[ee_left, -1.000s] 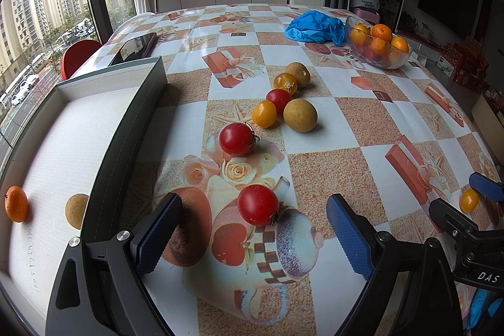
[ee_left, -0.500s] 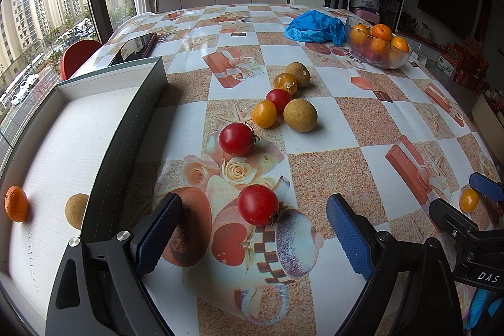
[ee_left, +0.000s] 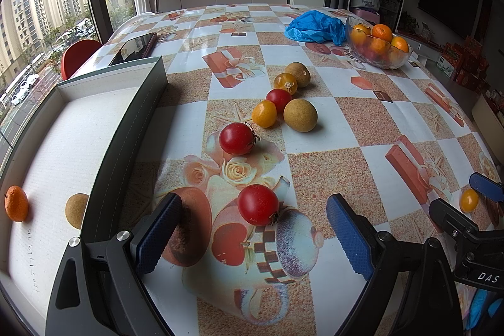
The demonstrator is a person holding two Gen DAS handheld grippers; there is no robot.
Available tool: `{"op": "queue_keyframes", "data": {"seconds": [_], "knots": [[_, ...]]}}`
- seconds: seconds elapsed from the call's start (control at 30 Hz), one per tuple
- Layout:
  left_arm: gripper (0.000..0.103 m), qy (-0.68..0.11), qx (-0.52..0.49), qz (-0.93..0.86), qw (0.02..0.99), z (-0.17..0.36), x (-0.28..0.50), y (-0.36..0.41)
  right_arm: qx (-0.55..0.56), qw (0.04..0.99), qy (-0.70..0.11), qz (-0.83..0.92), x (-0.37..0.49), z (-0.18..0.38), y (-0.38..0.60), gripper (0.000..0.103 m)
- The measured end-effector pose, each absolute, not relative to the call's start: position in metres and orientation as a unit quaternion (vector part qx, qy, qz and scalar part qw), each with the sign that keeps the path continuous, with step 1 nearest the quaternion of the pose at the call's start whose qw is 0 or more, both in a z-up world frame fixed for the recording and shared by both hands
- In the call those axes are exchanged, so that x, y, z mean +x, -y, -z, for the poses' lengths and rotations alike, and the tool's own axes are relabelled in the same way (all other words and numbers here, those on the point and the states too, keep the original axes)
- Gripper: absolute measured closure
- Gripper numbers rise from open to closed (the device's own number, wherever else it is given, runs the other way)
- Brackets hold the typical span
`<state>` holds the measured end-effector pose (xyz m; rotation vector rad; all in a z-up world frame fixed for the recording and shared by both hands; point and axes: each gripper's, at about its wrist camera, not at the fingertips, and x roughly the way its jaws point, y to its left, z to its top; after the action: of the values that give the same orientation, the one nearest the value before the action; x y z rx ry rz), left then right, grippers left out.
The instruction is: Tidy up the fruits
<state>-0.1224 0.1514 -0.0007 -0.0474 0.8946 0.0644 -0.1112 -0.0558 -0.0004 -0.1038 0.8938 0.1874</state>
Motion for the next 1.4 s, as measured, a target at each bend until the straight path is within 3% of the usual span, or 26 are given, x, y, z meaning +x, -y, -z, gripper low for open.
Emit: {"op": "queue_keyframes", "data": {"seconds": [0.47,0.57,1.07,1.17,1.23,1.27,1.3,1.33,1.4], "knots": [[0.009,-0.433,-0.023,-0.031,0.901,0.001,-0.123,-0.151,-0.050,0.896,-0.431,-0.091,-0.111,0.000,0.056,0.001],[0.001,-0.441,-0.023,-0.028,0.897,0.002,-0.121,-0.151,-0.051,0.895,-0.433,-0.089,-0.111,0.001,0.056,0.001],[0.004,-0.443,-0.026,-0.041,0.895,0.002,-0.124,-0.150,-0.044,0.895,-0.435,-0.086,-0.128,-0.002,0.059,0.002],[0.018,-0.436,-0.030,-0.042,0.898,-0.001,-0.131,-0.151,-0.044,0.900,-0.425,-0.090,-0.133,-0.005,0.060,0.018],[0.029,-0.433,-0.030,-0.038,0.900,-0.003,-0.133,-0.150,-0.040,0.901,-0.421,-0.094,-0.133,-0.008,0.062,0.044],[0.037,-0.433,-0.029,-0.035,0.900,-0.004,-0.133,-0.149,-0.034,0.901,-0.421,-0.099,-0.134,-0.009,0.063,0.052],[0.041,-0.432,-0.029,-0.033,0.901,-0.005,-0.133,-0.149,-0.024,0.901,-0.421,-0.104,-0.133,-0.010,0.066,0.069],[0.052,-0.432,-0.029,-0.031,0.901,-0.005,-0.133,-0.149,-0.007,0.899,-0.423,-0.114,-0.133,-0.011,0.070,0.079],[0.071,-0.432,-0.030,-0.023,0.901,-0.007,-0.131,-0.149,0.024,0.896,-0.425,-0.125,-0.133,-0.012,0.077,0.078]]}}
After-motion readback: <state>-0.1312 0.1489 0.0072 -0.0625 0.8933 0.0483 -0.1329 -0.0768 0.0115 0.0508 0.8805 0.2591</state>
